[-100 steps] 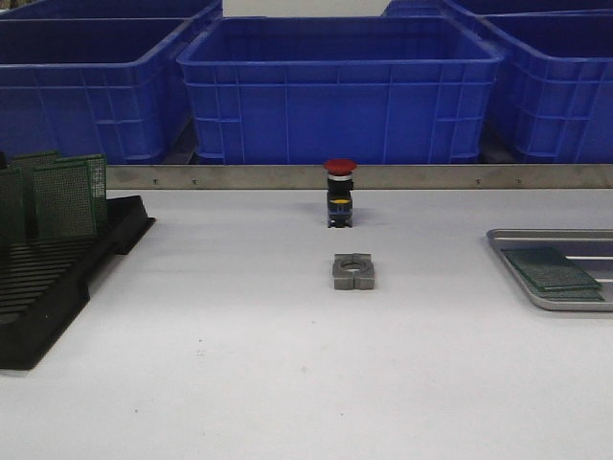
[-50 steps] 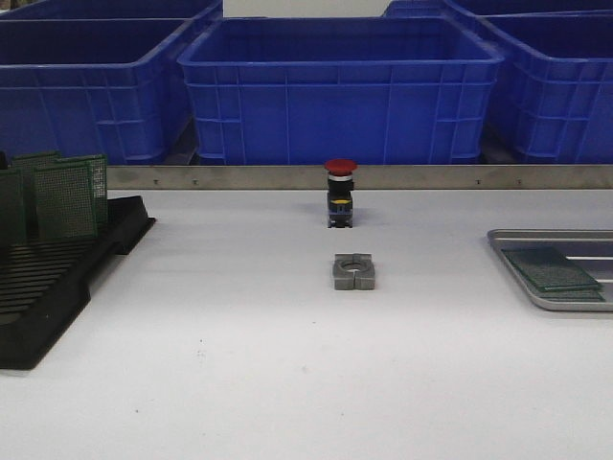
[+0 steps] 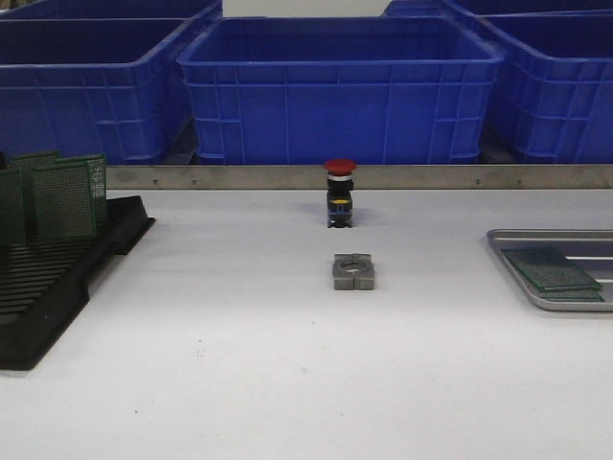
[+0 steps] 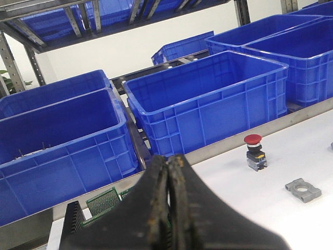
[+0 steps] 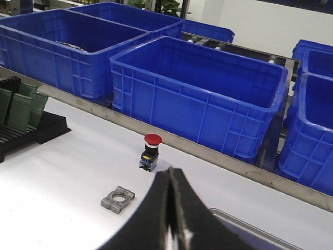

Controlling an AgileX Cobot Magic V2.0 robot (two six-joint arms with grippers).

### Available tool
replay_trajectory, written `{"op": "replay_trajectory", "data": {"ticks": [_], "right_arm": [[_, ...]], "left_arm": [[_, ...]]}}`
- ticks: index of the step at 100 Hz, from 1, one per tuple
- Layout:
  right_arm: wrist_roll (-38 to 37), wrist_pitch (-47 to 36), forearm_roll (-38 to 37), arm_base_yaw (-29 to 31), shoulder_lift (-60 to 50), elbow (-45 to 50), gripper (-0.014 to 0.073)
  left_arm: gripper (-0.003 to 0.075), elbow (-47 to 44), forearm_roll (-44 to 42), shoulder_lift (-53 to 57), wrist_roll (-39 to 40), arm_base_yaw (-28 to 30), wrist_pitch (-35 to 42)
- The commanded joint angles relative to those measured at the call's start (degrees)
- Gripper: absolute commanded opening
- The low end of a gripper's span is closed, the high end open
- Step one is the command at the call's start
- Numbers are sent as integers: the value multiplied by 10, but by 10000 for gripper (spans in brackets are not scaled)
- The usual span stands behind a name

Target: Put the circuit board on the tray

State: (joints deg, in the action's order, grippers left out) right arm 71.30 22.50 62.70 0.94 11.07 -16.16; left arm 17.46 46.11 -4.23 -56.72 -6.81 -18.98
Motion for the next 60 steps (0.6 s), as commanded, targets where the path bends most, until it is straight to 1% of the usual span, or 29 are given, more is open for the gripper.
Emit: {"op": "replay_trajectory", "data": {"ticks": [1,23,28,32,35,39,47,52,58,60], "right_arm": [[3,-16,20,-2,5,-14,-113],[3,-16,20,-2,5,-14,-113],[3,-16,20,-2,5,-14,-113],[3,-16,20,-2,5,-14,-113],[3,-15,20,-2,5,-14,-113],[3,-15,20,-2,5,-14,-113],[3,-15,20,-2,5,-14,-113],[3,-14,20,-2,5,-14,-113],[3,-12,20,-2,5,-14,-113],[3,-12,20,-2,5,-14,-113]], "left_arm": [[-20,14,17,-6,4,-1,31],[-20,14,17,-6,4,-1,31],[-20,10,14,-6,22,-1,44],[-20,4,-6,-4,43,0,63],[-20,-1,-34,0,79,0,74],[-20,-11,-96,5,129,0,91],[-20,-35,-239,18,273,0,119],[-20,-52,-309,28,356,0,126],[-20,-76,-365,40,453,0,127],[-20,-85,-381,45,471,0,127]]}}
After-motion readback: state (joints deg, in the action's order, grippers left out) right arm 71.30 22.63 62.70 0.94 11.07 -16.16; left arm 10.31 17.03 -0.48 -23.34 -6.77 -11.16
